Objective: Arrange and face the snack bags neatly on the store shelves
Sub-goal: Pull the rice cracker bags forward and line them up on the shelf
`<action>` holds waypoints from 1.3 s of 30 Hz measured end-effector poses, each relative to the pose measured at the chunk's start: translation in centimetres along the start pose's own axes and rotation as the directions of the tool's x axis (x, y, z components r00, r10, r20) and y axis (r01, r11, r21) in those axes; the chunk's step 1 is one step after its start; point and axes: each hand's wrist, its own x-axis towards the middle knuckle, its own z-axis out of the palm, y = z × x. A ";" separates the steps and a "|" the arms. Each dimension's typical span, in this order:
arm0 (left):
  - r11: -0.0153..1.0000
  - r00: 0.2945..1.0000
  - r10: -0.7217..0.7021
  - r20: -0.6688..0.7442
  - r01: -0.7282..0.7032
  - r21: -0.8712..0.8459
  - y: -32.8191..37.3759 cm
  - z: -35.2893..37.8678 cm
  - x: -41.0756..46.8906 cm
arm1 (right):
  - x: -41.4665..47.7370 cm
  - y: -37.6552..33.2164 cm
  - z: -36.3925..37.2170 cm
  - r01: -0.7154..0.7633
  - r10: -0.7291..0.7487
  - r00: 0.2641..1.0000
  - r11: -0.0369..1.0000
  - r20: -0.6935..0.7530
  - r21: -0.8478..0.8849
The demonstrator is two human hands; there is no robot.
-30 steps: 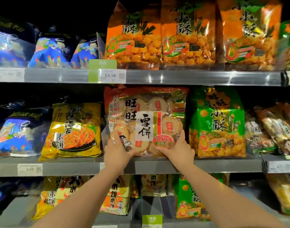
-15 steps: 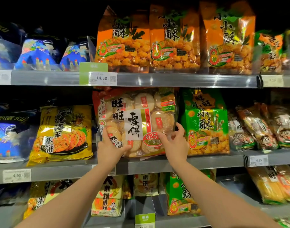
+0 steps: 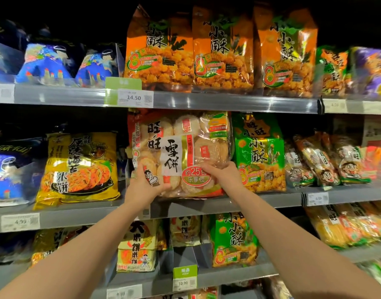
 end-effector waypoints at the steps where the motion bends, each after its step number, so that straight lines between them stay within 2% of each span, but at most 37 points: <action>1: 1.000 1.000 0.010 0.008 -0.010 -0.004 0.1 -0.1 -0.2 | -0.3 -0.2 -0.3 -0.003 0.003 0.999 1.000 -0.033 -0.006; 5: 0.994 0.998 0.054 0.014 -0.052 -0.093 0.8 0.1 -1.1 | -1.0 -0.4 -2.8 -0.035 0.042 0.998 0.987 -0.044 0.156; 9: 0.993 0.994 0.104 0.017 -0.103 -0.054 3.0 1.1 -3.5 | -3.3 0.9 -6.6 -0.149 0.106 0.986 0.911 0.131 0.384; 11: 0.993 0.992 0.115 0.052 -0.112 -0.047 3.8 2.1 -5.5 | -4.7 2.1 -8.1 -0.173 0.113 0.981 0.878 0.158 0.446; 14: 0.989 0.990 0.143 0.010 -0.143 -0.034 4.1 3.7 -8.2 | -6.7 4.3 -10.6 -0.160 0.114 0.986 0.857 0.121 0.491; 17: 0.971 0.978 0.198 -0.067 -0.204 -0.121 5.0 5.2 -11.0 | -9.2 6.7 -14.0 -0.146 0.129 0.989 0.838 0.069 0.526; 20: 0.965 0.989 0.097 -0.108 -0.120 -0.235 5.6 6.9 -14.1 | -12.0 9.7 -18.0 -0.166 0.169 0.985 0.832 0.043 0.530; 22: 0.978 0.994 0.024 -0.105 -0.046 -0.204 4.6 8.4 -16.1 | -14.0 11.7 -20.7 -0.191 0.190 0.980 0.829 0.055 0.525; 27: 0.997 0.995 -0.075 0.060 0.077 -0.026 0.4 12.8 -21.9 | -18.7 18.8 -25.4 -0.242 0.204 0.970 0.832 0.130 0.499; 31: 0.993 0.967 -0.119 0.223 0.116 0.028 -1.0 16.5 -23.8 | -19.4 23.8 -25.6 -0.297 0.237 0.954 0.833 0.185 0.467; 35: 0.988 0.916 -0.144 0.375 0.153 0.006 -1.9 21.7 -23.9 | -17.9 28.2 -24.3 -0.381 0.301 0.922 0.818 0.245 0.431; 39: 0.944 0.853 -0.220 0.473 0.309 -0.118 -5.5 28.8 -24.7 | -16.1 35.0 -22.4 -0.440 0.330 0.891 0.800 0.313 0.409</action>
